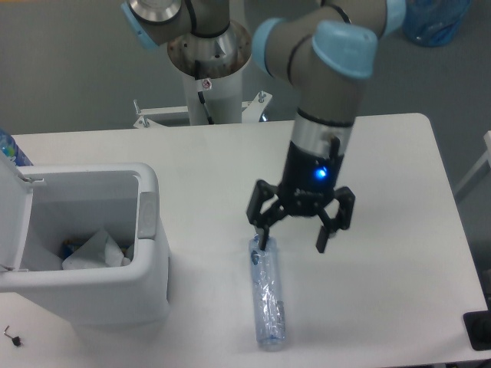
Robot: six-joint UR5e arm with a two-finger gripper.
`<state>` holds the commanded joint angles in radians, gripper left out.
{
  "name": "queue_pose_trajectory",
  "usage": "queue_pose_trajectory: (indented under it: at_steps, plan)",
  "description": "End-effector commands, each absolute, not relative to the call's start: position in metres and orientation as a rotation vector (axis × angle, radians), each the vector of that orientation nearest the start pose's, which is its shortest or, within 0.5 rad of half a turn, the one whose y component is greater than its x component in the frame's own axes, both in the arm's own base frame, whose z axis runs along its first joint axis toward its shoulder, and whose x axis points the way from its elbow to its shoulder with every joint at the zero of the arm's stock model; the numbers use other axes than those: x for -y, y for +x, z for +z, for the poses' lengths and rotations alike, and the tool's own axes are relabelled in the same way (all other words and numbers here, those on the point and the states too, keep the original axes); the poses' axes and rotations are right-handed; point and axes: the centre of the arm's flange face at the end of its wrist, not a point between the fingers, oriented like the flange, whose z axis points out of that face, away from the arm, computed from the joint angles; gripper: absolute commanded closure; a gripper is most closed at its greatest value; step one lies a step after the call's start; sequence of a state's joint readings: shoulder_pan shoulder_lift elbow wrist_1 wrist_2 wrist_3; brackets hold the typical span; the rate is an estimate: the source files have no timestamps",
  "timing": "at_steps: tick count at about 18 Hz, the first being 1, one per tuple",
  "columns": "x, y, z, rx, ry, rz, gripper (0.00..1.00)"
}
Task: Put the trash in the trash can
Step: 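Move the open gripper over the clear water bottle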
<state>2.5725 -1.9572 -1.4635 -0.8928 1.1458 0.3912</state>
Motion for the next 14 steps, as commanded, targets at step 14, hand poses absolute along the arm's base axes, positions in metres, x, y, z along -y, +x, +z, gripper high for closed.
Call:
queue_pose_trajectory:
  at_steps: [14]
  plan:
    - [-0.569,-0.473,0.266,0.584,-2.654,-0.125,0.0]
